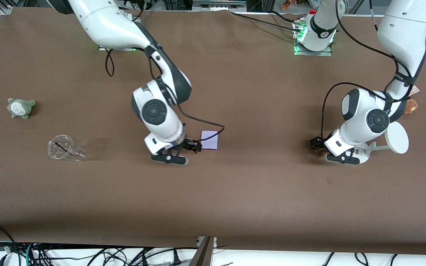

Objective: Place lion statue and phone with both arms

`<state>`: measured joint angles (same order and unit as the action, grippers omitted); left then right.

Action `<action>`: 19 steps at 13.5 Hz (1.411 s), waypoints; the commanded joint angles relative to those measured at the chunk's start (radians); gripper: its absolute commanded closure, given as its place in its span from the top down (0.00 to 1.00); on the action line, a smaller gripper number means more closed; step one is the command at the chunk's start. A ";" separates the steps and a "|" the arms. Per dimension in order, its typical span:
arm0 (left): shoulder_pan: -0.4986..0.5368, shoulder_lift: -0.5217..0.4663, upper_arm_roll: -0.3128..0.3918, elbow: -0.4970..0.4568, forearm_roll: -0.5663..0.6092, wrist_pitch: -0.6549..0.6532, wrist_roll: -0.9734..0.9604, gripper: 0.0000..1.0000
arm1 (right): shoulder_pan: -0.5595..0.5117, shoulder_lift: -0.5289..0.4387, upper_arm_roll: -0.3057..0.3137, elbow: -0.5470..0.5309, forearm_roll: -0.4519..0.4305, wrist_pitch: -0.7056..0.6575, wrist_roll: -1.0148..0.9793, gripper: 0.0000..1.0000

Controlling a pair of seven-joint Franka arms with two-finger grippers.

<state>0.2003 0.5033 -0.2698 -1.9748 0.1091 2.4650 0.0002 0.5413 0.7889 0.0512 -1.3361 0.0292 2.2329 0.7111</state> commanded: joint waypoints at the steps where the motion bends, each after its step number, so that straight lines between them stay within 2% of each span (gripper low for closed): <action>1: 0.004 -0.103 -0.046 0.022 0.008 -0.099 0.006 1.00 | 0.067 0.114 -0.017 0.115 -0.006 0.022 0.031 0.99; 3: 0.005 -0.149 -0.049 0.089 0.008 -0.238 0.007 1.00 | 0.086 0.177 -0.019 0.182 -0.006 0.020 0.045 0.99; 4: 0.008 -0.184 -0.049 0.155 0.008 -0.396 0.004 1.00 | 0.094 0.193 -0.019 0.195 -0.012 0.020 0.044 0.99; 6: 0.013 -0.222 -0.048 0.233 0.008 -0.535 0.007 1.00 | 0.114 0.200 -0.019 0.195 -0.057 0.011 0.041 0.99; 8: 0.019 -0.230 -0.040 0.339 0.008 -0.657 0.018 1.00 | 0.127 0.214 -0.019 0.195 -0.069 0.008 0.039 0.99; 11: 0.024 -0.230 -0.040 0.509 0.012 -0.843 0.021 1.00 | 0.150 0.223 -0.019 0.195 -0.133 -0.007 0.031 0.99; 14: 0.028 -0.230 -0.040 0.643 0.020 -1.007 0.030 1.00 | 0.160 0.225 -0.019 0.192 -0.140 -0.009 0.030 0.99; 17: -0.002 -0.281 0.010 0.611 0.017 -1.020 0.130 1.00 | 0.160 0.231 -0.019 0.192 -0.140 -0.009 0.030 0.99; 18: -0.027 -0.319 0.058 0.563 0.003 -1.008 0.133 1.00 | 0.160 0.233 -0.019 0.190 -0.140 -0.009 0.030 0.99; 19: -0.098 -0.362 0.128 0.503 0.003 -0.964 0.133 1.00 | 0.158 0.233 -0.019 0.190 -0.140 -0.009 0.030 0.99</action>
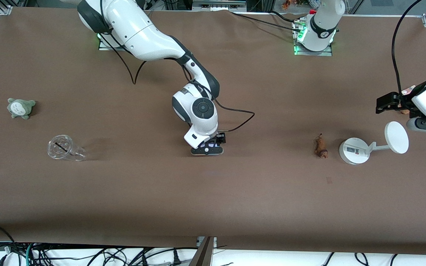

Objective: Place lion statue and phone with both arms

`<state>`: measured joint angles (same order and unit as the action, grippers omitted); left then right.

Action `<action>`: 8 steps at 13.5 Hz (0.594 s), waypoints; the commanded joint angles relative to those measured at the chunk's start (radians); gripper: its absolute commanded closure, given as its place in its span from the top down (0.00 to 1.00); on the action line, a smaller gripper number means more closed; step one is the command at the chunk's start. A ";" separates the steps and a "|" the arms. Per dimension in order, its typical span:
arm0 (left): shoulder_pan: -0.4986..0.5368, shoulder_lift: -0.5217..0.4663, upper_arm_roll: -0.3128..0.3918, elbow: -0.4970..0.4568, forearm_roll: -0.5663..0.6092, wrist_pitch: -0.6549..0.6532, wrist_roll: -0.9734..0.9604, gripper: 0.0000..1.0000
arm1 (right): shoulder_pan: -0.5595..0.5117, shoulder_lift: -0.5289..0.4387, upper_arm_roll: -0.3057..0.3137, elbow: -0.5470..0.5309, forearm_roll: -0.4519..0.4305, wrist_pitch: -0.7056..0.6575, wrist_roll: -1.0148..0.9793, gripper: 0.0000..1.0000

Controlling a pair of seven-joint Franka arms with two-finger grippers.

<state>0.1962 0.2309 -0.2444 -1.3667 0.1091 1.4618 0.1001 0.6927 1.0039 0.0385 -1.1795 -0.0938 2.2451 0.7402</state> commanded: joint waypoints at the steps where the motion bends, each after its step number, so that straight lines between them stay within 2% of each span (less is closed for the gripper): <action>1: -0.145 -0.125 0.159 -0.161 0.003 0.086 0.033 1.00 | 0.007 0.018 -0.006 0.034 -0.017 -0.021 0.001 0.92; 2: -0.176 -0.166 0.195 -0.223 0.003 0.141 0.030 1.00 | 0.007 0.016 -0.006 0.035 -0.017 -0.021 0.001 0.65; 3: -0.205 -0.212 0.217 -0.294 0.003 0.197 0.026 1.00 | 0.007 0.016 -0.006 0.035 -0.015 -0.021 0.005 0.34; 4: -0.230 -0.253 0.243 -0.354 0.003 0.233 0.023 1.00 | 0.007 0.015 -0.006 0.035 -0.015 -0.022 0.007 0.17; 5: -0.235 -0.265 0.247 -0.371 0.001 0.239 0.024 1.00 | 0.004 0.010 -0.006 0.035 -0.015 -0.027 0.005 0.05; 6: -0.236 -0.262 0.247 -0.367 -0.003 0.238 0.026 1.00 | -0.002 0.002 -0.008 0.037 -0.014 -0.051 0.002 0.00; 8: -0.235 -0.254 0.252 -0.362 -0.052 0.233 0.027 1.00 | -0.016 -0.048 -0.011 0.038 -0.012 -0.140 -0.001 0.00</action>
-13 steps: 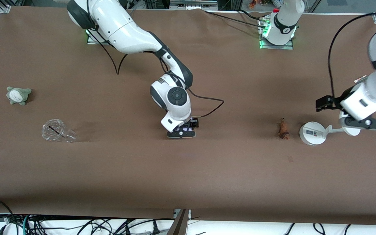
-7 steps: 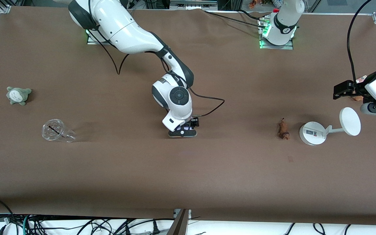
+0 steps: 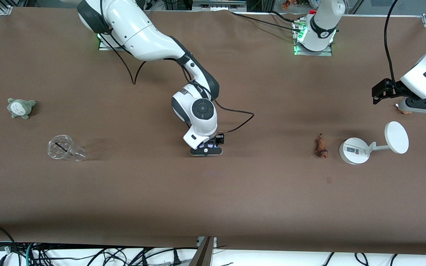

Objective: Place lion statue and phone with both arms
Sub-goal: 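Carry the white phone with the right gripper toward the glass cup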

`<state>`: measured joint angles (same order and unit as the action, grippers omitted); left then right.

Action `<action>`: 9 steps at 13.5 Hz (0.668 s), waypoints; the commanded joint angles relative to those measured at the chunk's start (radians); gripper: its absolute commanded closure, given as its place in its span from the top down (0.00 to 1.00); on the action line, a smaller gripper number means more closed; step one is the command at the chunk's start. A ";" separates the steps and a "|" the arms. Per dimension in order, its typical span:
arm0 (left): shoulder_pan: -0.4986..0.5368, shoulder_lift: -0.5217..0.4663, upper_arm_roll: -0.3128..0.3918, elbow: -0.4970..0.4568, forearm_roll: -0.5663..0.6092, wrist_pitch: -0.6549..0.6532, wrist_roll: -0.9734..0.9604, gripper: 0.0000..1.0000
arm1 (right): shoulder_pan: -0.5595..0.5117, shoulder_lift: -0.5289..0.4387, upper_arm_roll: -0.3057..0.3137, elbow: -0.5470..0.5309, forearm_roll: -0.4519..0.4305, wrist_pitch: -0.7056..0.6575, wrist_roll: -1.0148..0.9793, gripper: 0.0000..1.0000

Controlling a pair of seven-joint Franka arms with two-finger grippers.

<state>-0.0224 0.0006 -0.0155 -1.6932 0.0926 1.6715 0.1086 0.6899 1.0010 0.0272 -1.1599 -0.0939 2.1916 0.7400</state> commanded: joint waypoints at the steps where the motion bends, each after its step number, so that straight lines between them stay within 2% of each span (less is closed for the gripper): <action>1: -0.016 -0.021 0.023 -0.031 -0.039 0.020 0.019 1.00 | -0.023 -0.083 0.002 0.019 -0.010 -0.133 -0.002 0.00; 5: -0.008 0.015 0.020 0.021 -0.040 -0.047 0.019 1.00 | -0.090 -0.249 0.004 0.009 0.003 -0.312 -0.040 0.00; 9: -0.008 0.018 0.017 0.032 -0.042 -0.059 0.011 1.00 | -0.196 -0.399 0.002 0.002 0.049 -0.504 -0.201 0.00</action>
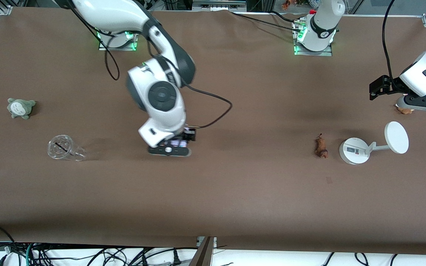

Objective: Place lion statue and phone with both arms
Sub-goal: 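Carry the white phone with the right gripper toward the glass cup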

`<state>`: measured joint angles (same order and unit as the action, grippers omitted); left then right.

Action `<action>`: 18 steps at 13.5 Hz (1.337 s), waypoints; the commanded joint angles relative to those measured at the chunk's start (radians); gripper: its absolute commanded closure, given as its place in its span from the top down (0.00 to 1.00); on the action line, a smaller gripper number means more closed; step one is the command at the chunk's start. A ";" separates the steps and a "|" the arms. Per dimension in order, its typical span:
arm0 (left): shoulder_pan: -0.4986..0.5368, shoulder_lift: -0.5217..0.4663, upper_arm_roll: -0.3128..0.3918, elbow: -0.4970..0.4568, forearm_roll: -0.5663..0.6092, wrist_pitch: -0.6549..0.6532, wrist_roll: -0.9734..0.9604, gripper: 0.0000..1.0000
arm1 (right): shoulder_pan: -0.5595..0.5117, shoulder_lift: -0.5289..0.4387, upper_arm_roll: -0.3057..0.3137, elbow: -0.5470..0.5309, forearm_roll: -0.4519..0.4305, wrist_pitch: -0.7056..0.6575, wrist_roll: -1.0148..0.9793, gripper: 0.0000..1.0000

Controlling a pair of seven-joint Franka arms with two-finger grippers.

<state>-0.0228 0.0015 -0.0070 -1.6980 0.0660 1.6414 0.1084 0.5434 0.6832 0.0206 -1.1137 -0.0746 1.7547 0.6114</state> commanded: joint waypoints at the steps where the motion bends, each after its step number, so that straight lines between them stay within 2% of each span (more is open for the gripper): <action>1: -0.003 0.017 0.010 0.037 -0.015 -0.032 0.013 1.00 | -0.078 -0.118 0.003 -0.052 0.029 -0.108 -0.123 0.00; 5: 0.021 0.018 0.015 0.046 -0.038 -0.070 0.024 1.00 | -0.166 -0.211 -0.086 -0.089 0.035 -0.167 -0.343 0.00; 7: 0.021 0.043 0.010 0.081 -0.045 -0.075 0.020 1.00 | -0.207 -0.214 -0.113 -0.106 0.036 -0.156 -0.419 0.00; 9: 0.018 0.045 0.005 0.086 -0.045 -0.075 0.011 1.00 | -0.287 -0.194 -0.111 -0.107 0.080 -0.138 -0.493 0.00; 11: 0.017 0.045 0.005 0.086 -0.045 -0.075 0.011 1.00 | -0.345 -0.180 -0.110 -0.159 0.137 -0.071 -0.499 0.00; 15: 0.018 0.045 0.005 0.087 -0.046 -0.072 0.011 1.00 | -0.362 -0.122 -0.110 -0.251 0.139 0.106 -0.519 0.00; 18: 0.020 0.045 0.005 0.087 -0.066 -0.072 0.010 1.00 | -0.364 -0.099 -0.110 -0.366 0.139 0.288 -0.521 0.00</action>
<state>-0.0078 0.0315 -0.0005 -1.6437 0.0287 1.5918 0.1081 0.1866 0.5995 -0.0959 -1.3959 0.0498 1.9466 0.1079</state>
